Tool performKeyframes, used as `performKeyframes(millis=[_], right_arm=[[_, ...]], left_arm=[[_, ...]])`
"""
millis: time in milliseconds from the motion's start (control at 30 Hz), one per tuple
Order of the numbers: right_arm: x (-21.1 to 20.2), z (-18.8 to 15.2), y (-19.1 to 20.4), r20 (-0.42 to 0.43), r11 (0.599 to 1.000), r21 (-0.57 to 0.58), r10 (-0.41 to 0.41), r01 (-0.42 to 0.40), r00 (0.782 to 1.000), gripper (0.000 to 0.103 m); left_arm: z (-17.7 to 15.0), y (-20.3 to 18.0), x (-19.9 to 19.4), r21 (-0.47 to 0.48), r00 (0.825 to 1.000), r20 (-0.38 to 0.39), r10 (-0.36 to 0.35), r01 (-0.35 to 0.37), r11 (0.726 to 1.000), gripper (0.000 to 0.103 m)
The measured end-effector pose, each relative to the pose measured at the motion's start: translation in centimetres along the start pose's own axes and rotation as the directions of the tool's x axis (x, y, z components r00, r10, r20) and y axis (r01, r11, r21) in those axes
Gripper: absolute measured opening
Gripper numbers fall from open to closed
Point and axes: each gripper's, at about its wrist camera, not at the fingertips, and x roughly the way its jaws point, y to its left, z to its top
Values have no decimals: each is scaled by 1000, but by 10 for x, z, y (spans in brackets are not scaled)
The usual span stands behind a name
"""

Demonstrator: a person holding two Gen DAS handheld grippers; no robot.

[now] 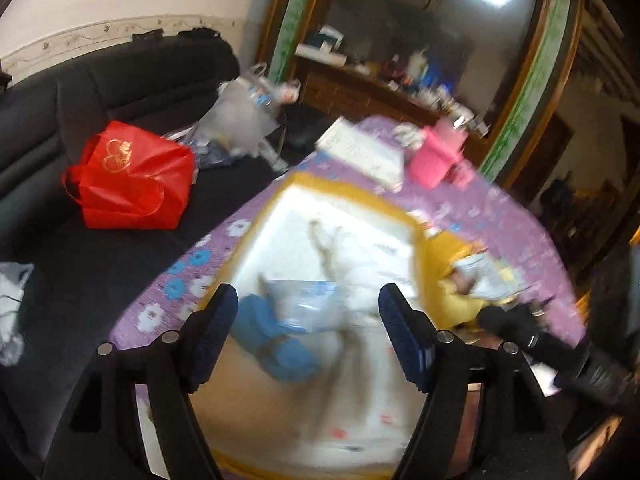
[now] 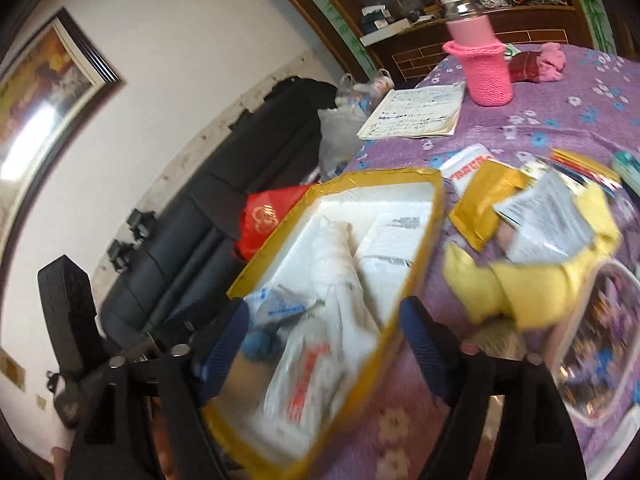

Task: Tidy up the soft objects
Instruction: 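Grasp the white foam sheet with the right gripper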

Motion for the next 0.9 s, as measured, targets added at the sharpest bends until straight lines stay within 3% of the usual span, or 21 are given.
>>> performKeyframes(millis=[100,300,467,600,767,900], right_arm=[[-24,-22,-8,1,1000,11,13,-13,1000,90],[-66,-61,-20,0,1000,25,3,-3,1000,90],[-105,-82,-43,49,999,33,-27,25,998,89],[-139,-97,-84,98,995,99,-25,16,995,89],[-182,-108,-127,156,981,169,-127,100,980,89],[-194,-103,-150,148,955,224,-229,193,962,89]], left_arm=[[-10,-30,-11,66,996,-32,-81,83,994,73],[-46,-106,-18,231,985,-106,-139,160,960,73],[-67,-138,-21,262,973,-169,-156,197,945,73],[-81,-156,-26,279,967,-203,-155,209,937,73],[-95,-180,-27,309,958,-239,-161,232,922,73],[-109,-194,-27,339,952,-262,-161,247,908,73]])
